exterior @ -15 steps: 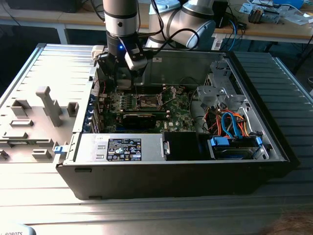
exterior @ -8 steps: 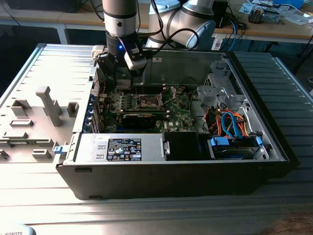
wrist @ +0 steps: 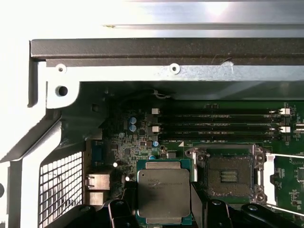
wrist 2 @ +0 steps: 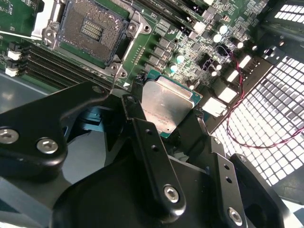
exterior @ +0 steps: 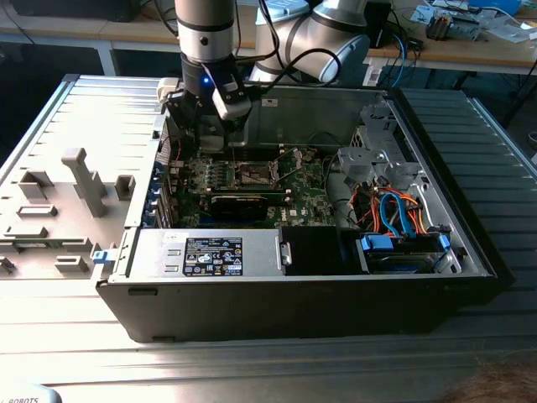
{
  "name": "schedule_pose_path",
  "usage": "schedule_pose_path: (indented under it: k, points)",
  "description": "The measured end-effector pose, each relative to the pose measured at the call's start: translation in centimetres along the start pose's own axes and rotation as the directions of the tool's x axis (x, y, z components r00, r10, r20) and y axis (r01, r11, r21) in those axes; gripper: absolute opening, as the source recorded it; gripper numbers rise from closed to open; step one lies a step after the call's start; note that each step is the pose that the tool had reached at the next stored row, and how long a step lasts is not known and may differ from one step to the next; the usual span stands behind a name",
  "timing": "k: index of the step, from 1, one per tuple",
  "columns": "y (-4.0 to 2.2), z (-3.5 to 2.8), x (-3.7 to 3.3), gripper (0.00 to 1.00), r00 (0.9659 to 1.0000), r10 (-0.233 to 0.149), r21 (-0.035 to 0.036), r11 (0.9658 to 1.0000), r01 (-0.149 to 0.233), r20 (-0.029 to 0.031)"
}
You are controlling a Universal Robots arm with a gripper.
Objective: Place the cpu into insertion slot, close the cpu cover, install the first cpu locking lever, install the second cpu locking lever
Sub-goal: 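Place the cpu into insertion slot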
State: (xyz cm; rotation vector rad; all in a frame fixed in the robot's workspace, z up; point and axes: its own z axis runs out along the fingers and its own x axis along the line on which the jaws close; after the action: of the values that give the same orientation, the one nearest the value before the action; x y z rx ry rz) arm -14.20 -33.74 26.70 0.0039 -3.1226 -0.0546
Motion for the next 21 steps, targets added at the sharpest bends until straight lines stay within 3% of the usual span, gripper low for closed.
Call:
schedule_pose_path:
  k: [11, 13, 16, 21]
  points:
    - [0.10, 0.26, 0.42, 0.54, 1.0000, 0.000, 0.0018, 1.0000, 0.000, -0.0001]
    - [0.09, 0.56, 0.15, 0.54, 1.0000, 0.000, 0.0044, 1.0000, 0.000, -0.0001]
    - [0.03, 0.89, -0.80, 0.54, 1.0000, 0.000, 0.0067, 1.0000, 0.000, -0.0006]
    - [-1.09, 1.33, -2.08, 0.54, 1.0000, 0.000, 0.0065, 1.0000, 0.000, -0.0012]
